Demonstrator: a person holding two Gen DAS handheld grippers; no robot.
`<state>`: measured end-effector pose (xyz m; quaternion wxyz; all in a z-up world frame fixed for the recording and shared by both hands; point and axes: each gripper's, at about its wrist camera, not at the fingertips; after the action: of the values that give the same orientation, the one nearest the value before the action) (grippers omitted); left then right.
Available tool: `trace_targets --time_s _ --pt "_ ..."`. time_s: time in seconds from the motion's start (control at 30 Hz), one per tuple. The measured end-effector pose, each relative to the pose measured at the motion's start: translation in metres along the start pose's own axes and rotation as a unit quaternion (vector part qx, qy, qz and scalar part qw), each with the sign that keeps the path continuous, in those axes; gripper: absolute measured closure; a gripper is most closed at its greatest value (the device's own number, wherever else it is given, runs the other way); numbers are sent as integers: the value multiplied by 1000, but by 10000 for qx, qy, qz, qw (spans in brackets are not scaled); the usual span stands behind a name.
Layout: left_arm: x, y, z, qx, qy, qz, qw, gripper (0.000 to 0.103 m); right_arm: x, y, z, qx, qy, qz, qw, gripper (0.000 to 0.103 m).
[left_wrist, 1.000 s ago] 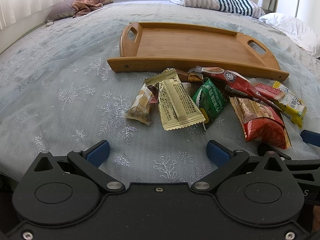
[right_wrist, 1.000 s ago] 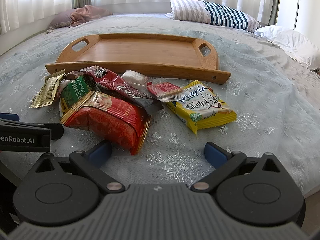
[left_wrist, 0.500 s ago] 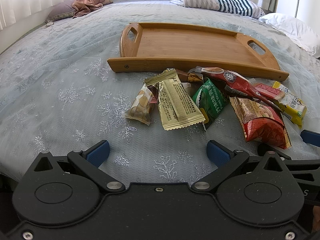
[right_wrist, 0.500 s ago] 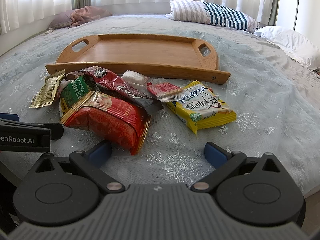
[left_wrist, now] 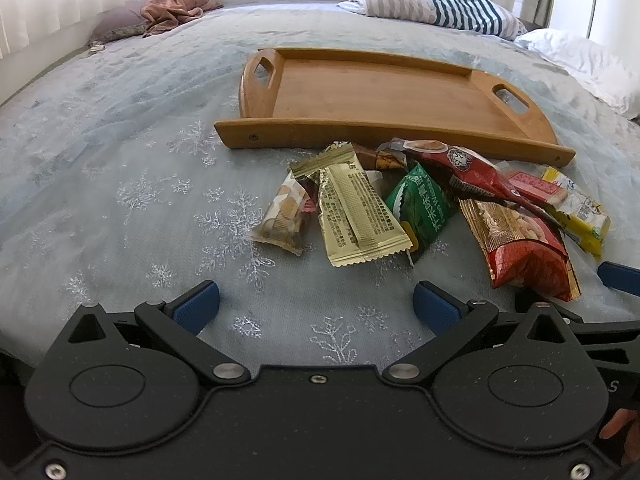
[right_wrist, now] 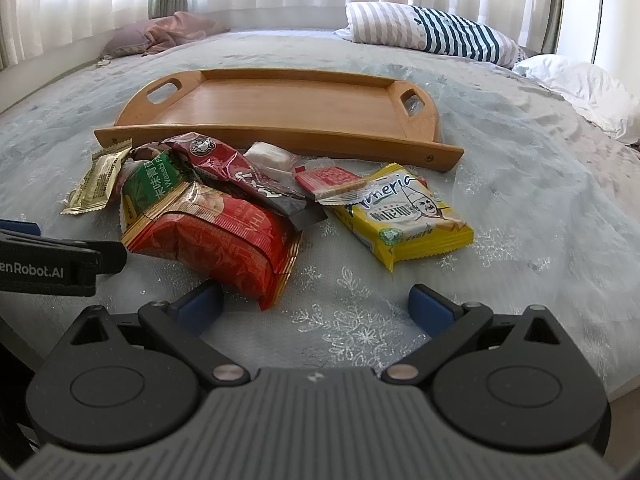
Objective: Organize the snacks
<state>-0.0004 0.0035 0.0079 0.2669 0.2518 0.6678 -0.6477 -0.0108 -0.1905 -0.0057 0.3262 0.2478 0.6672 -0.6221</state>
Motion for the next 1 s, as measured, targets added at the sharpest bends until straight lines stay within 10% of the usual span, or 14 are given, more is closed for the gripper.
trace_targets --time_s 1.0 --pt "-15 -37 -16 515 45 1159 9919 15 16 -36 0 -754 -21 1180 9901 0"
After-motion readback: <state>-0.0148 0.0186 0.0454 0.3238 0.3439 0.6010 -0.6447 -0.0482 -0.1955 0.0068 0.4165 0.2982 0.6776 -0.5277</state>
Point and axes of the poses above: each gripper's, at about its wrist camera, not at the fingertips, and y roughly the way its jaws point, z to its right, x to its underside, and after that the axes turned 3 degrees about -x, right-handed
